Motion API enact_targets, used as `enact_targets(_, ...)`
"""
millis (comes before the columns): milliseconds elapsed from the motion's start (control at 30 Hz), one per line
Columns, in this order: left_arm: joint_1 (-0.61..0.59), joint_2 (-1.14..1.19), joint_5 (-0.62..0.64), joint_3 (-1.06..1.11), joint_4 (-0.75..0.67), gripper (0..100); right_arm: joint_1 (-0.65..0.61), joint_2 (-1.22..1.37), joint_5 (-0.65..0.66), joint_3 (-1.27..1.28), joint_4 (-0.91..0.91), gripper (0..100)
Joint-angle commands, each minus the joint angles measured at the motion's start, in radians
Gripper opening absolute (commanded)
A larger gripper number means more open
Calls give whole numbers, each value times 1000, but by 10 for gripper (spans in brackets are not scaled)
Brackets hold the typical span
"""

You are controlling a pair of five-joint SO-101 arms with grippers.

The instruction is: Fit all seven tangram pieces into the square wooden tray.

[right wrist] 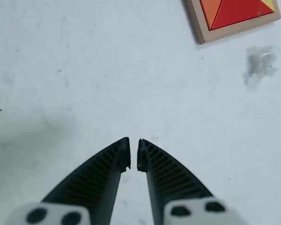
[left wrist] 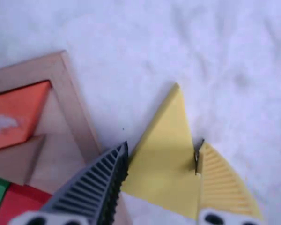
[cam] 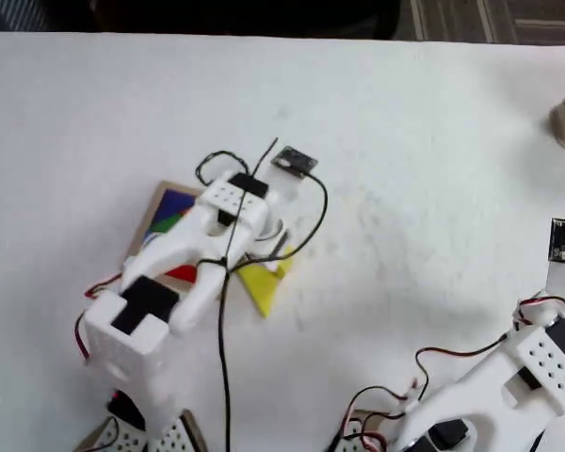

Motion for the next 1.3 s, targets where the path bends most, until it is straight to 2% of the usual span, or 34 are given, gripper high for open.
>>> enact_targets(0,-21,-2,-28,37,0,102,8,-16,15,-12,-18,34)
enact_targets(33,-19,-2,-31,34,-2,56,8,-16,26,-12,-18,34)
enact_targets(100,-5,-2,-31,28,-2,82,8,-16,34,-12,-18,34)
enact_targets(367,13,-7,-29,6,-2,68,5,-15,32,-12,-18,34)
enact_targets(633,2,-239,-31,52,84,68,2,-16,32,-12,-18,34)
enact_targets(767,-33,-395,-32,199,66,68,1,-16,32,-12,-18,34)
enact_targets(933,-77,-607,-32,460,-40,68,-1,-18,32,-17,-18,34)
enact_targets(1133,-186,-823,-204,703,-130,68,-1,-18,32,-18,-18,34)
enact_targets(1267,-265,-937,-229,809,-167,69,-1,-18,32,-18,-18,34)
